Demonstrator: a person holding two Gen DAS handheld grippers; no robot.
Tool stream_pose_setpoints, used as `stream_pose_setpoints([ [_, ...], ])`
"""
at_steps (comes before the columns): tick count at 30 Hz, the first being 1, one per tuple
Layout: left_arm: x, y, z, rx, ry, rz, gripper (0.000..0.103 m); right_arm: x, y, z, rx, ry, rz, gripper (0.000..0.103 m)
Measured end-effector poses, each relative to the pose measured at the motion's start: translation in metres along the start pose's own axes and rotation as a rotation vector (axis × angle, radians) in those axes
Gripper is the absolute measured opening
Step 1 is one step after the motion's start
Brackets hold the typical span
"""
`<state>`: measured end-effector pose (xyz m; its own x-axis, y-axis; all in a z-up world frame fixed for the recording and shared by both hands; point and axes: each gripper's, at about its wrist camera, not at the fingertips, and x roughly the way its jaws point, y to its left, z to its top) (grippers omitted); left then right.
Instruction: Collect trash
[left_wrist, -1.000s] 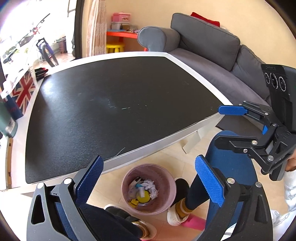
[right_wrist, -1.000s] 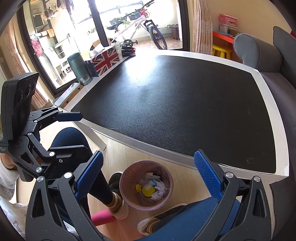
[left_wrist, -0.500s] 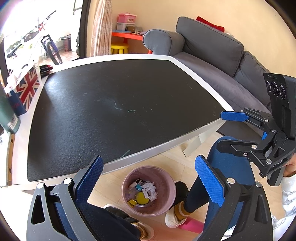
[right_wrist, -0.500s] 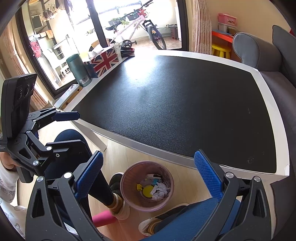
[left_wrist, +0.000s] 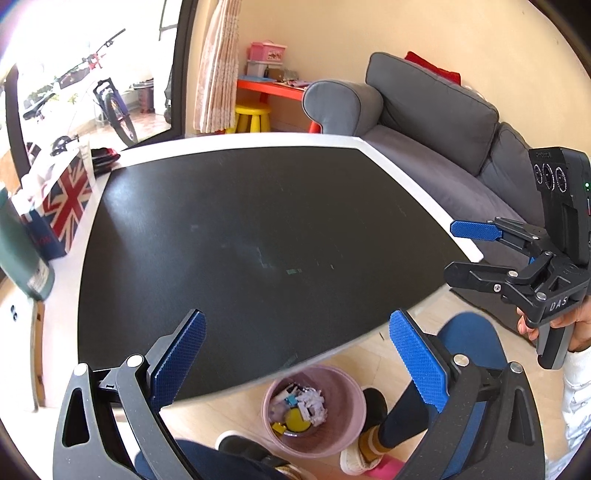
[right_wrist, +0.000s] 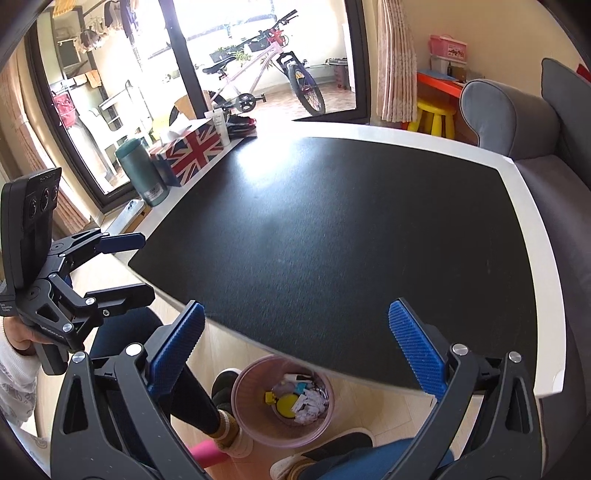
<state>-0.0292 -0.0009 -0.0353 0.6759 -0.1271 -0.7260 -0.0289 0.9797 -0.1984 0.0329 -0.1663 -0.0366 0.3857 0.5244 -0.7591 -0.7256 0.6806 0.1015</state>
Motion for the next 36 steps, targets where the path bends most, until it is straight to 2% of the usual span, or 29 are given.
stream_pose_setpoints([
  [9,0.006,0.019,0.041,0.009,-0.025,0.042,0.096,0.007,-0.011,0.043,-0.031,-0.008,-0.02,0.098],
  [15,0.014,0.028,0.065,0.028,-0.033,0.027,0.096,0.015,-0.018,0.064,-0.027,-0.012,-0.021,0.098],
  [24,0.035,0.035,0.072,0.013,0.041,0.059,0.097,0.024,-0.025,0.076,-0.017,-0.014,-0.007,0.098],
  [26,0.038,0.037,0.071,-0.002,0.051,0.02,0.097,0.025,-0.027,0.076,-0.014,-0.014,-0.007,0.098],
  [28,0.037,0.039,0.07,-0.016,0.041,-0.003,0.097,0.026,-0.028,0.076,-0.014,-0.013,-0.008,0.098],
  [33,0.032,0.039,0.071,-0.026,-0.012,0.021,0.097,0.029,-0.028,0.075,-0.019,-0.006,-0.01,0.098],
  [36,0.033,0.037,0.072,-0.031,-0.009,0.011,0.097,0.032,-0.029,0.074,-0.022,0.004,-0.01,0.098],
])
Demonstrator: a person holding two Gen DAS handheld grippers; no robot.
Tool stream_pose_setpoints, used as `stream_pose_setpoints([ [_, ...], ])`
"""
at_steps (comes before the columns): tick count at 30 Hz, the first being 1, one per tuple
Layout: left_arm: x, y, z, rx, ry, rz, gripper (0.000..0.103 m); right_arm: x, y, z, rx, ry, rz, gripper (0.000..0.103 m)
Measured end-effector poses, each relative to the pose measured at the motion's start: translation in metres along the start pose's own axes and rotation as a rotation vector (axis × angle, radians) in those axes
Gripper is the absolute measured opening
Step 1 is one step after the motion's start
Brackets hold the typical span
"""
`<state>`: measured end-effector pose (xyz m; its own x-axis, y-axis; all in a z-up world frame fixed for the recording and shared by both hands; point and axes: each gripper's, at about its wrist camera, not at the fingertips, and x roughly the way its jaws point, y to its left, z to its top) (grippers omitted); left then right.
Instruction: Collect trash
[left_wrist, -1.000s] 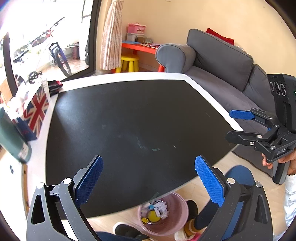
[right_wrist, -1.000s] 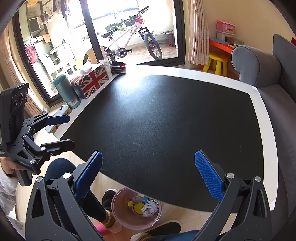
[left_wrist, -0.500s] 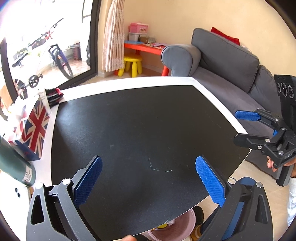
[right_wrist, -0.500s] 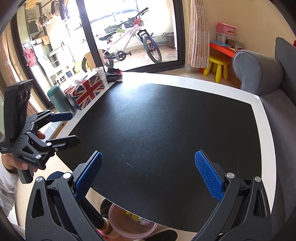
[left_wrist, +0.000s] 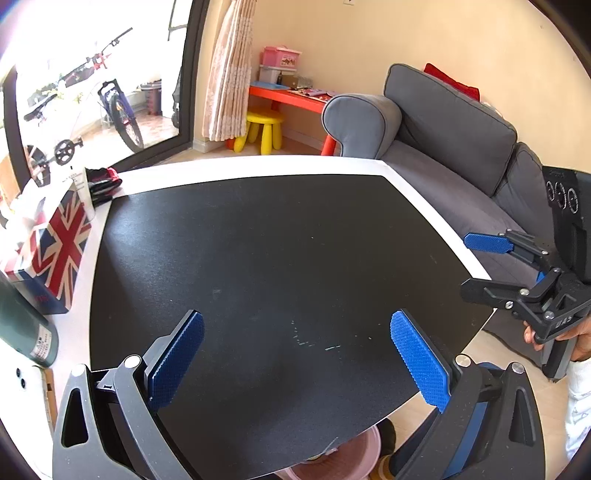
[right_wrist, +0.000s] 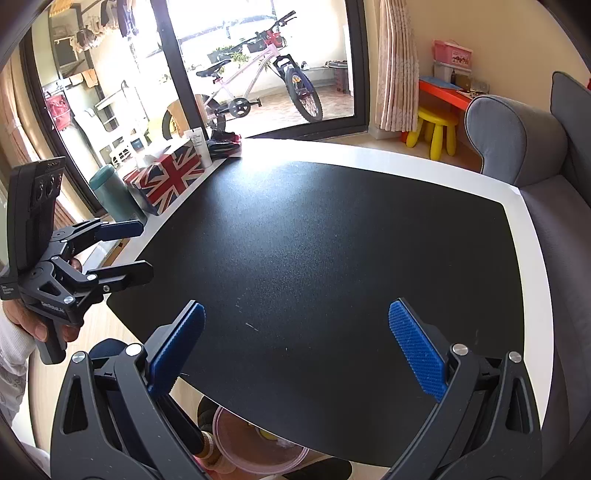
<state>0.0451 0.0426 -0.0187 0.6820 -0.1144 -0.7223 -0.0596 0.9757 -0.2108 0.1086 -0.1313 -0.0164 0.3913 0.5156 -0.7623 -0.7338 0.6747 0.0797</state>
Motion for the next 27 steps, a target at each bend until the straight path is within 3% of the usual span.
stream_pose_setpoints([
  [27,0.0056,-0.0002,-0.0018,-0.005,0.015,0.011,0.097,0.007,0.0014,-0.0017,-0.001,0.008,-0.004,0.098],
])
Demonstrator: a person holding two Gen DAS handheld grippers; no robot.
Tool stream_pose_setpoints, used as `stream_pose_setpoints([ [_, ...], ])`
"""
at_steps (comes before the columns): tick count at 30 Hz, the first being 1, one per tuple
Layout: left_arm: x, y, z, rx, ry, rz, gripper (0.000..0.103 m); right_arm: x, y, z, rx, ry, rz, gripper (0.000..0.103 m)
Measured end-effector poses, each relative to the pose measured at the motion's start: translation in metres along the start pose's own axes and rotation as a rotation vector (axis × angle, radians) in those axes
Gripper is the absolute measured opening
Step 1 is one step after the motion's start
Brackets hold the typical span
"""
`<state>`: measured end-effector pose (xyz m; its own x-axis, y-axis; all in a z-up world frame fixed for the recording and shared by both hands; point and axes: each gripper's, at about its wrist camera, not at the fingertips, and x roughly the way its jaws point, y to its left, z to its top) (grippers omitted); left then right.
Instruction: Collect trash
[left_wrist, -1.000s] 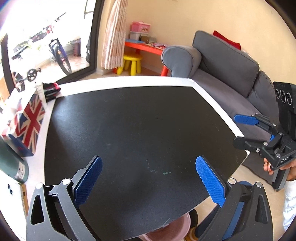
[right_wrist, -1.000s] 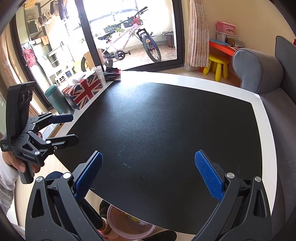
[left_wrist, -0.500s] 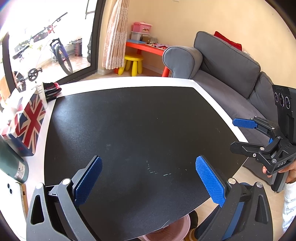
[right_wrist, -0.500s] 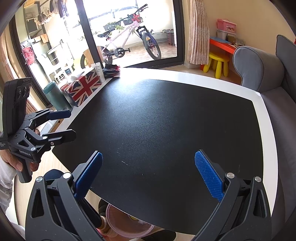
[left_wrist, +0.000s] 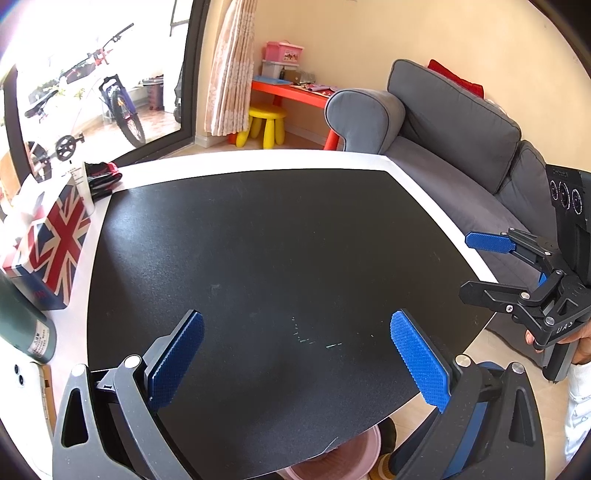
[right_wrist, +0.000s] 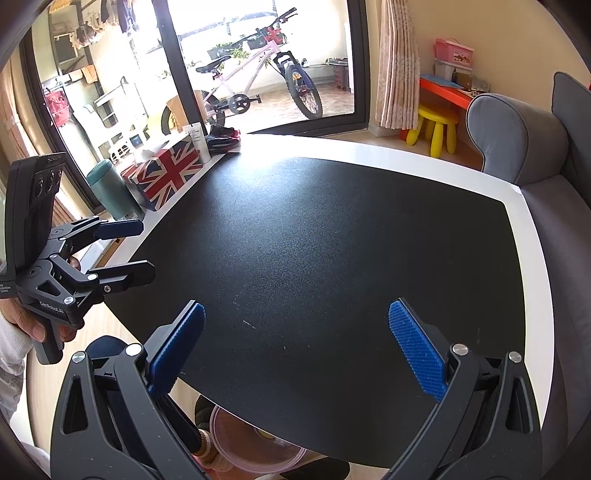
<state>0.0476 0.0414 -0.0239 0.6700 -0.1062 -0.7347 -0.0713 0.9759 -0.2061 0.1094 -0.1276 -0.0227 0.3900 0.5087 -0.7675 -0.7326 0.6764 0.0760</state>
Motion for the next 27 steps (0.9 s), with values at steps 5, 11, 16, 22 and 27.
stream_pose_setpoints([
  [5,0.0004,0.0,0.0002,0.006,0.0,0.004,0.097,0.0002,-0.0001,0.0,-0.001,0.0,0.0,0.098],
  [11,0.001,-0.0013,-0.0003,0.007,0.002,0.004,0.097,0.0009,-0.0002,-0.0001,-0.002,0.001,0.001,0.098],
  [16,0.0017,-0.0014,-0.0002,0.005,0.005,0.002,0.097,0.0007,0.0,-0.0004,0.0,0.002,0.0,0.098],
  [22,0.0021,-0.0014,-0.0003,0.004,0.006,0.003,0.097,0.0012,0.0,-0.0009,-0.002,0.002,0.0,0.098],
  [27,0.0023,-0.0013,-0.0003,0.004,0.006,0.001,0.097,0.0011,-0.0001,-0.001,-0.004,0.003,0.0,0.098],
])
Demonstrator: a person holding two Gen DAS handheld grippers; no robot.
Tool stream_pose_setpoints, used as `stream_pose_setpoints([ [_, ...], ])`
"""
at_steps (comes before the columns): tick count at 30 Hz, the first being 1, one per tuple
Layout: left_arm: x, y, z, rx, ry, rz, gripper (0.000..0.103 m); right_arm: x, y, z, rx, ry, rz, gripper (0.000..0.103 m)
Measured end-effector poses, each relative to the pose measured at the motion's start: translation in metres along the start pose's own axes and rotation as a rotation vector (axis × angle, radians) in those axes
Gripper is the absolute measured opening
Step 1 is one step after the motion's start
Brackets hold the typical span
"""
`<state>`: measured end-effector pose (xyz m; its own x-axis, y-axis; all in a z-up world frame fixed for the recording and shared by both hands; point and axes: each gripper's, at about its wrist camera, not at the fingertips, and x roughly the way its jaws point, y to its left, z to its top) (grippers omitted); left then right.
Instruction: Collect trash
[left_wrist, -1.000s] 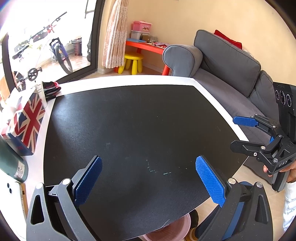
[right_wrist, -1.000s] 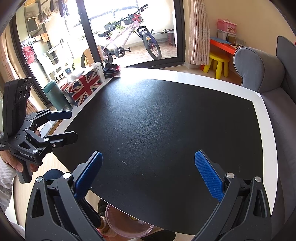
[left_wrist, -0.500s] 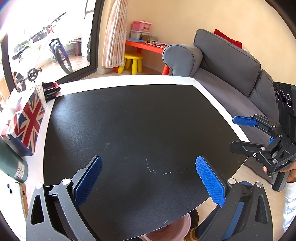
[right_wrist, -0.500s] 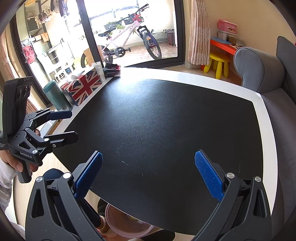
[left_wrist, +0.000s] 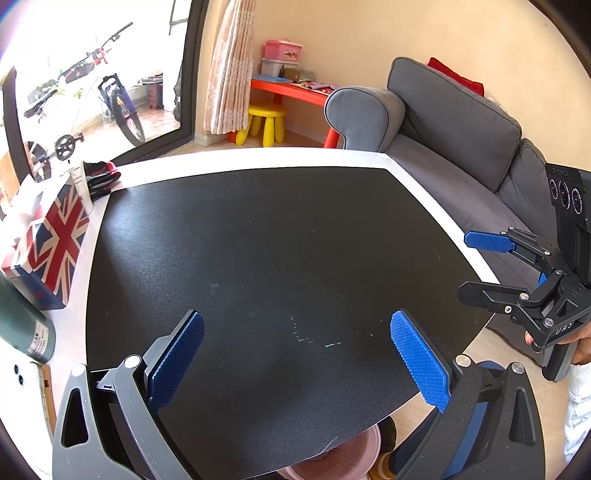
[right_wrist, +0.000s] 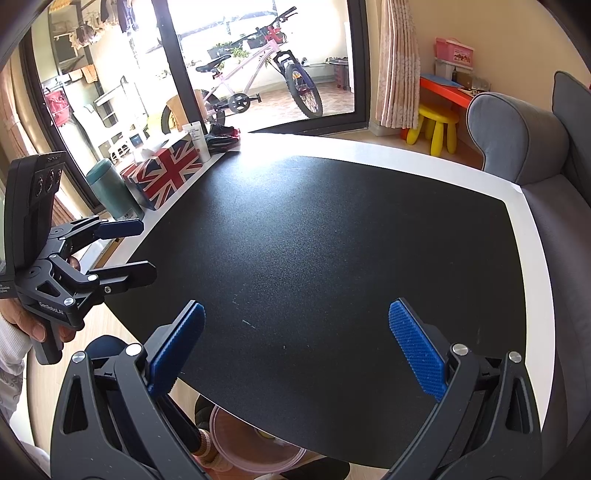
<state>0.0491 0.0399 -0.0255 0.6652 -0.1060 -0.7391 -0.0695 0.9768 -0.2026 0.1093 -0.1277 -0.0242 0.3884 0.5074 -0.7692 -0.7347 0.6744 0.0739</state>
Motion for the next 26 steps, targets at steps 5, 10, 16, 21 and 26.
stream_pose_setpoints([
  [5,0.0002,0.0001,0.0,-0.001,0.0,-0.002,0.097,-0.0002,0.0002,0.0002,0.0,0.0,-0.001,0.098],
  [10,0.0015,0.0009,0.0003,-0.001,0.0,-0.004,0.097,-0.0001,0.0001,0.0003,0.001,0.0,-0.001,0.098],
  [16,0.0016,0.0013,0.0007,-0.007,-0.001,-0.003,0.097,0.0006,-0.0005,-0.0004,0.002,0.002,0.0,0.098],
  [21,0.0014,-0.0008,0.0009,0.005,0.001,0.002,0.097,0.0005,-0.0005,-0.0006,0.003,0.002,0.001,0.098],
  [26,0.0006,-0.0024,0.0014,0.004,-0.007,0.006,0.097,0.0012,-0.0006,-0.0013,0.002,0.003,0.001,0.098],
])
